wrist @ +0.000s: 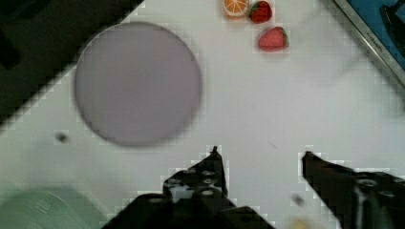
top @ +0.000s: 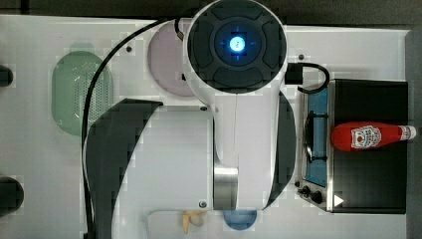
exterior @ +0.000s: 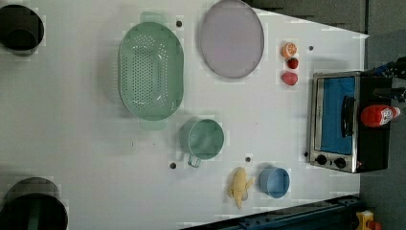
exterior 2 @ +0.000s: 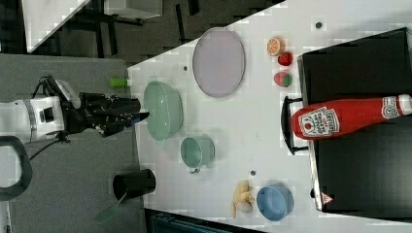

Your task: Pick Ketchup from oven and place it on table.

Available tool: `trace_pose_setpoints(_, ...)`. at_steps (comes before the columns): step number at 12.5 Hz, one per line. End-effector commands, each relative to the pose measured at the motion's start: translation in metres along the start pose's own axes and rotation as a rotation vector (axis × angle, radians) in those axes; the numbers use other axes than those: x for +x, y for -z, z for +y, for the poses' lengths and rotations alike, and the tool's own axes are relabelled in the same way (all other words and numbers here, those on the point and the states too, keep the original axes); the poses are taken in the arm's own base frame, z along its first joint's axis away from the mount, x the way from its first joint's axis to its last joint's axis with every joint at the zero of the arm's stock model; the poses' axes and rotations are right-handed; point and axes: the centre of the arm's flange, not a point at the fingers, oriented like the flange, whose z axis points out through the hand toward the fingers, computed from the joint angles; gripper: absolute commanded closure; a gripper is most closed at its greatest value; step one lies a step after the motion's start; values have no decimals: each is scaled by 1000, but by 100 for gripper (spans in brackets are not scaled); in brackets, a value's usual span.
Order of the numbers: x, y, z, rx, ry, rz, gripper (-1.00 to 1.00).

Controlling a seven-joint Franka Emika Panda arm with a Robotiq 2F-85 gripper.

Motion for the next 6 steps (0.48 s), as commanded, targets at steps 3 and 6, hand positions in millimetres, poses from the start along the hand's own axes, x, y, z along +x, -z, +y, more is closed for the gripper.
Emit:
trace_pose_setpoints(3,-61,86,90,0,11,-16,-99)
trace_pose_setpoints(6,-35,78,110,1,-48,-12,-100)
